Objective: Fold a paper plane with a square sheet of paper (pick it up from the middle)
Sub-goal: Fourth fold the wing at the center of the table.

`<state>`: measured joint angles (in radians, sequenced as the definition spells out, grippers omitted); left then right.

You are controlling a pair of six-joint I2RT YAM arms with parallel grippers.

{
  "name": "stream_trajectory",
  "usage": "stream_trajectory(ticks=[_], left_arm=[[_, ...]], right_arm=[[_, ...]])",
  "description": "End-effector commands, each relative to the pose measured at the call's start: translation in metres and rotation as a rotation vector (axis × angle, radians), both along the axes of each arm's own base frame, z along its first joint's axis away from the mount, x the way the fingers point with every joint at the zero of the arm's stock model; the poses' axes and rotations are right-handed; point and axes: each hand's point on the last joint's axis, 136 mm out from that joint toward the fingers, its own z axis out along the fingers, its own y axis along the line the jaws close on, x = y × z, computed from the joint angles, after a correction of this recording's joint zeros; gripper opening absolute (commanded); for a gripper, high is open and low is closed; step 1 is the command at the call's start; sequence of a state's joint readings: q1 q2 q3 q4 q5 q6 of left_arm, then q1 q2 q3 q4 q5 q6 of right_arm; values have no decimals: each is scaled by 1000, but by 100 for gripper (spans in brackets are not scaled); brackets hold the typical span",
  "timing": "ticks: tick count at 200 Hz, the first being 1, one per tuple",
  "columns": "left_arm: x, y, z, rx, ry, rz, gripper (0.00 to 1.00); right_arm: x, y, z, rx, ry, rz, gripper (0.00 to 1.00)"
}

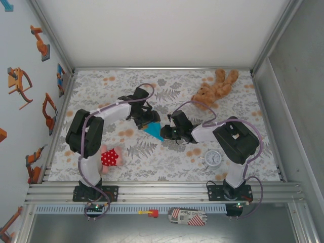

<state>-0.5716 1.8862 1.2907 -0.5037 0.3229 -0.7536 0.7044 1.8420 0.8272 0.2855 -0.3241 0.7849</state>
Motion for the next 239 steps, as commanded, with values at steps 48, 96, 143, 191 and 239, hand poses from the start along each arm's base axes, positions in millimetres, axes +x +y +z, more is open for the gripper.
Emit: stream_trajectory(ticks=[48,96,143,191,239], left_arm=[[11,-18,31,-289,-147,-28,33],[17,-26,17,-325,-128,-36,17],[19,-24,-2,-298,-88,-25,12],[20,-16,-17,-270,-60,2,10],[20,-15,-24,-264,-47,7,10]], right_arm=[[-11,-7,-33,-87,62,17,14],[-10,-7,-34,-91,64,18,14],[-10,-7,-34,-100,66,20,13],[-9,-8,-34,-103,67,18,14],[-11,-9,-36,-111,75,20,14]])
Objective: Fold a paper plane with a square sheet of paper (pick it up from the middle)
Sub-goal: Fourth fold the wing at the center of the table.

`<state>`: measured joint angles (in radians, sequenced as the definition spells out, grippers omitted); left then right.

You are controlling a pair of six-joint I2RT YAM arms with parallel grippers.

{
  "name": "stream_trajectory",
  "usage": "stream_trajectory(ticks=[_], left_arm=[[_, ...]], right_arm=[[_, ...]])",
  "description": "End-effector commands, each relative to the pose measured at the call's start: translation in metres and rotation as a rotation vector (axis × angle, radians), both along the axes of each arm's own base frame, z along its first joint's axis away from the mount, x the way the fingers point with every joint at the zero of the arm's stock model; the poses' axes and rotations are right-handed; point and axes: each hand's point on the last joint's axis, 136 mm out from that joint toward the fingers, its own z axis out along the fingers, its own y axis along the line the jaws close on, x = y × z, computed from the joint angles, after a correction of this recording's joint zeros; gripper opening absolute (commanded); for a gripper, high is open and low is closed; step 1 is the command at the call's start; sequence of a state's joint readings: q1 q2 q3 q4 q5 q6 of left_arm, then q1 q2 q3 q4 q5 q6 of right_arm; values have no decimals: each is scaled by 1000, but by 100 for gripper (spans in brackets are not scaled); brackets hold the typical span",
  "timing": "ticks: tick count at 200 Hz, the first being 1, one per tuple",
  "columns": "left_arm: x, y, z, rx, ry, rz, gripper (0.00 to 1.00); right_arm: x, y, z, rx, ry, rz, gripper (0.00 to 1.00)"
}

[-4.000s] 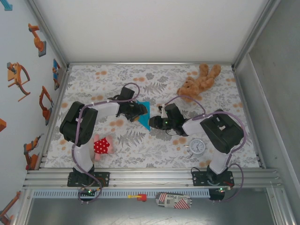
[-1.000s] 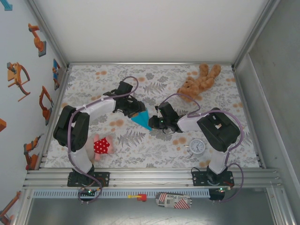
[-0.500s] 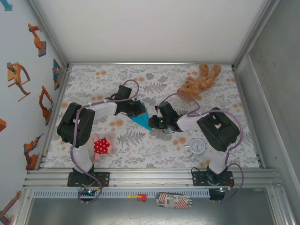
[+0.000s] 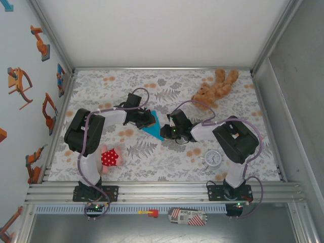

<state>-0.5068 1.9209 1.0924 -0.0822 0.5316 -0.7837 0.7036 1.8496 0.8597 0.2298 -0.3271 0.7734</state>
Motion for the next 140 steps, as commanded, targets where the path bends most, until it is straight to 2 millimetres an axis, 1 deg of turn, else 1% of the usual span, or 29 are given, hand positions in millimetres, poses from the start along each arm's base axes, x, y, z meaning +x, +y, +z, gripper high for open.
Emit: stream_trajectory(ticks=[1,37,140], left_arm=[[6,-1,-1,-2,4,9,10],[8,-2,-3,0,6,8,10],[6,3,-15,30,34,17,10]], right_arm=[[-11,-10,-35,-90,57,11,14],[-12,-10,-36,-94,60,10,14],[-13,-11,-38,-100,66,10,13]])
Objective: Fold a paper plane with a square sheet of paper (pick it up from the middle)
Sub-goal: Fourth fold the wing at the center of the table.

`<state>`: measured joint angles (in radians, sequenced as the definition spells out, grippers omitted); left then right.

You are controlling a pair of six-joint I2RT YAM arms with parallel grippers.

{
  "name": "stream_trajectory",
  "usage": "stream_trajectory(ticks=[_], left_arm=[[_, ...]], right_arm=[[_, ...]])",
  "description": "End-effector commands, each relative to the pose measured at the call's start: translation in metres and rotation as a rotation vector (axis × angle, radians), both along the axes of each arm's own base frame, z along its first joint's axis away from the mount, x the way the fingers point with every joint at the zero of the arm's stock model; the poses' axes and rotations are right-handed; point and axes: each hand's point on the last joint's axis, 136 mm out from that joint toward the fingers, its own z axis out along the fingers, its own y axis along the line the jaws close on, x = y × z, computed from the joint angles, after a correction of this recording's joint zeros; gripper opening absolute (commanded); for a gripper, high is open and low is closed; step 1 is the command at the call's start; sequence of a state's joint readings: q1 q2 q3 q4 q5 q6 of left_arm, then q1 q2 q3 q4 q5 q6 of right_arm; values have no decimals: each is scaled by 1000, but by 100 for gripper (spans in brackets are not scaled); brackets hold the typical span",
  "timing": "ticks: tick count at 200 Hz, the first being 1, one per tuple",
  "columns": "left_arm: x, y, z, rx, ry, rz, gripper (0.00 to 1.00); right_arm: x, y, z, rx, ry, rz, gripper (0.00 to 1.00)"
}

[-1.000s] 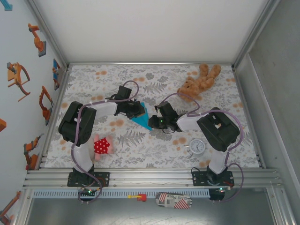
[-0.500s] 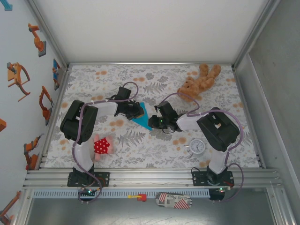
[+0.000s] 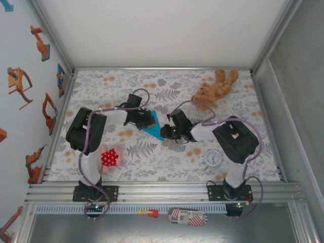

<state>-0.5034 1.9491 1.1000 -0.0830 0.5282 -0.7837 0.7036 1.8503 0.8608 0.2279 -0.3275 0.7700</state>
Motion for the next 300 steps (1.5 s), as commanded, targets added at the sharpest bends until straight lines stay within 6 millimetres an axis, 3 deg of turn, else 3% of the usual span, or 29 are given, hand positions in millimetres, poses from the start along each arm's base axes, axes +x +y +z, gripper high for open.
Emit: stream_trajectory(ticks=[1,121,192,264,300], left_arm=[[5,2,-5,18,16,12,10],[-2,6,-20,46,48,0,10],[-7,9,-26,62,62,-13,10],[-6,8,-25,56,63,-18,10],[-6,7,-25,51,65,-21,10]], right_arm=[[-13,-11,-38,-98,66,7,13],[-12,-11,-31,-88,58,5,14],[3,-14,34,-43,-74,-39,22],[3,17,47,41,-23,73,15],[10,28,38,37,12,103,11]])
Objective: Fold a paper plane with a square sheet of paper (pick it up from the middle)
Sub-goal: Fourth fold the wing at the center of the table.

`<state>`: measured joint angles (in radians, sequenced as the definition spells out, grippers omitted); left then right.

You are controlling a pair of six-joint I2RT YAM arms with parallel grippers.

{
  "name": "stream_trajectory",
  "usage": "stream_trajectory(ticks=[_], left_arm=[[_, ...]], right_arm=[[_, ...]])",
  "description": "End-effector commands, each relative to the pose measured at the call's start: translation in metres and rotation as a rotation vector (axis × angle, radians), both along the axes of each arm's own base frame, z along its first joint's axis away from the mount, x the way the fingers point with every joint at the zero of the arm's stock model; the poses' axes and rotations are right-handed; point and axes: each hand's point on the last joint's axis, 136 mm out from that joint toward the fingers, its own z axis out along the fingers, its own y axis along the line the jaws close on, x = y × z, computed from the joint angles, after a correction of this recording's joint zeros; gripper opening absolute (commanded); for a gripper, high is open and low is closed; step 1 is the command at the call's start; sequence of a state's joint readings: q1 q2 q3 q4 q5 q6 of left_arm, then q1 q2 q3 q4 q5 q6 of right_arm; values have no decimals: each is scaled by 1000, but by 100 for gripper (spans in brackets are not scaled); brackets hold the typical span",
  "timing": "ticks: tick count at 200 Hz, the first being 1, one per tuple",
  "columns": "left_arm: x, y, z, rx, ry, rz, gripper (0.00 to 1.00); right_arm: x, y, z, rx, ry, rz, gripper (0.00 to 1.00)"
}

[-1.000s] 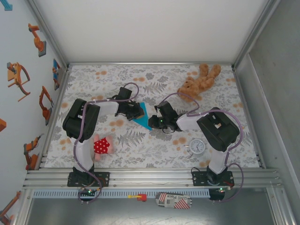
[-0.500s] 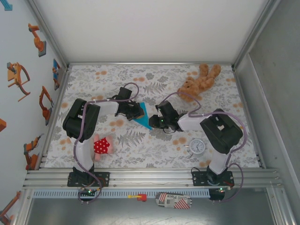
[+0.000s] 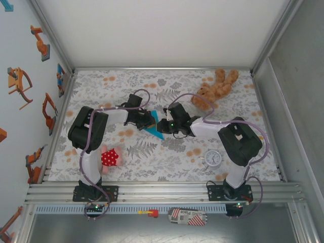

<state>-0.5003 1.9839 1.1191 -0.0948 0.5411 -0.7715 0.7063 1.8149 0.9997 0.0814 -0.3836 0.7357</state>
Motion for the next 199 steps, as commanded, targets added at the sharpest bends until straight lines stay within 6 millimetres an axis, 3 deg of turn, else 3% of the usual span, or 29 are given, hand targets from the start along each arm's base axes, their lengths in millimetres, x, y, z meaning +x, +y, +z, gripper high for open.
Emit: stream_trajectory(ticks=[1,106,171,199], left_arm=[[-6,8,-16,46,43,-8,10],[-7,4,-8,16,38,-23,11],[12,-10,41,-98,-78,-31,15],[19,-7,47,-117,-99,-18,17]], right_arm=[[1,7,-6,-6,29,40,11],[-4,-3,-42,-65,109,45,8],[-8,-8,-49,-75,121,37,8],[-9,-9,-52,-82,125,34,8]])
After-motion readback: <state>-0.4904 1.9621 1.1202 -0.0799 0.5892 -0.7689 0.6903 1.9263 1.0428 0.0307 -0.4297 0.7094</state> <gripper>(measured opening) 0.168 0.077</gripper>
